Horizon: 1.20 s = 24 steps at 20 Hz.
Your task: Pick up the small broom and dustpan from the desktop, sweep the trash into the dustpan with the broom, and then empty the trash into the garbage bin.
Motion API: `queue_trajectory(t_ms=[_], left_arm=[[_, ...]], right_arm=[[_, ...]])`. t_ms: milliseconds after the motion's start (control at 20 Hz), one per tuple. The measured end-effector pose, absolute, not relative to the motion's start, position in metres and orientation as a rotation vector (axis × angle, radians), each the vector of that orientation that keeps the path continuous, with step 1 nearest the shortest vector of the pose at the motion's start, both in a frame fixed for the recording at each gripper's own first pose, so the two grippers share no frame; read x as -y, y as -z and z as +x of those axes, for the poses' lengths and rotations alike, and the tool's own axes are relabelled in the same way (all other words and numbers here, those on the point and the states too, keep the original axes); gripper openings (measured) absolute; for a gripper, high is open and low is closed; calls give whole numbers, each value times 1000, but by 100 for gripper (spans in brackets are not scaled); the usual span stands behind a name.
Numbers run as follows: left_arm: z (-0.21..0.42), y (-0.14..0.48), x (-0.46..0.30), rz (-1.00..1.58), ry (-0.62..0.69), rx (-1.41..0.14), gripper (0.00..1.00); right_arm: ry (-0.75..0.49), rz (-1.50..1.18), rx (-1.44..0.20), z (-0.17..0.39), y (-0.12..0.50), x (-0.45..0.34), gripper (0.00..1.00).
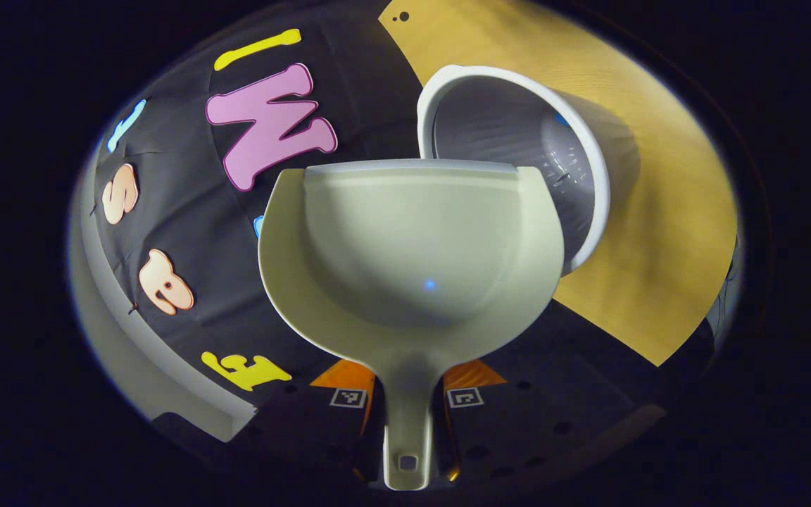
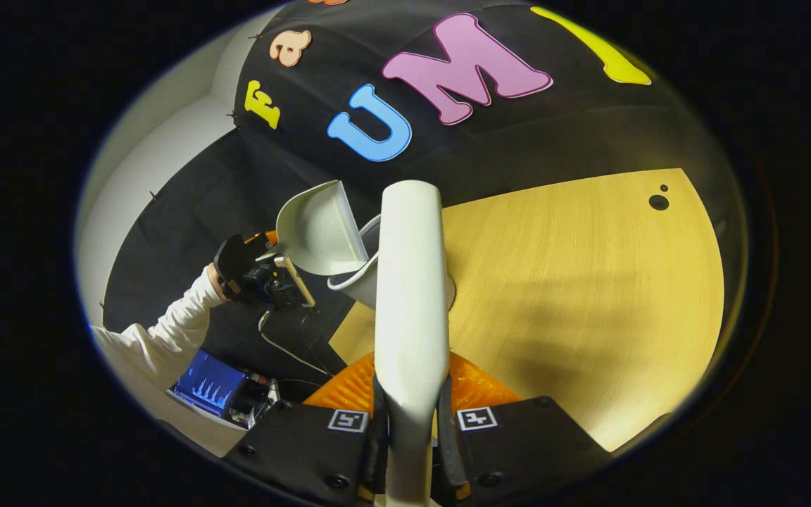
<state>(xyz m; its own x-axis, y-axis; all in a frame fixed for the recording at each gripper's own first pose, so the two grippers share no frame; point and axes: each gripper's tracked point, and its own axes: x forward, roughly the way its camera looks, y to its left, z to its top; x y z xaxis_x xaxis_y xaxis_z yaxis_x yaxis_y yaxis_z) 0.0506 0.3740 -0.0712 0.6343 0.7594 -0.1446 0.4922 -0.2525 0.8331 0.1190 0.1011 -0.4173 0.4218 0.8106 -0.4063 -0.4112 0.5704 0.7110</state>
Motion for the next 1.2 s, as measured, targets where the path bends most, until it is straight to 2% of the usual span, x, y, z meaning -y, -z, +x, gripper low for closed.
queue_trajectory(t_ms=[150, 400, 500, 650, 800, 850, 1000, 1050, 1200], left_arm=[[57, 76, -355, 1693, -385, -929, 25], [71, 52, -282, 1317, -377, -734, 25], [78, 56, -242, 1115, -334, -650, 25], [83, 94, -161, 748, -180, -560, 25], [70, 165, -90, 390, -57, -664, 22], [65, 193, -72, 255, -31, -728, 25], [29, 265, -26, -145, 8, -982, 23], [20, 288, -24, -195, -12, -1056, 25], [-12, 356, -43, -120, -99, -1236, 26]], right_arm=[[-802, 565, -811, 122, 418, -98, 31], [-750, 607, -780, 132, 408, -88, 31], [-696, 590, -759, 144, 407, -80, 31], [-598, 567, -743, 163, 412, -69, 31], [-491, 529, -756, 174, 427, -57, 31], [-446, 506, -772, 177, 438, -54, 31], [-316, 441, -838, 178, 475, -46, 32], [-294, 431, -866, 175, 489, -50, 31], [-262, 400, -1011, 150, 546, -67, 31]])
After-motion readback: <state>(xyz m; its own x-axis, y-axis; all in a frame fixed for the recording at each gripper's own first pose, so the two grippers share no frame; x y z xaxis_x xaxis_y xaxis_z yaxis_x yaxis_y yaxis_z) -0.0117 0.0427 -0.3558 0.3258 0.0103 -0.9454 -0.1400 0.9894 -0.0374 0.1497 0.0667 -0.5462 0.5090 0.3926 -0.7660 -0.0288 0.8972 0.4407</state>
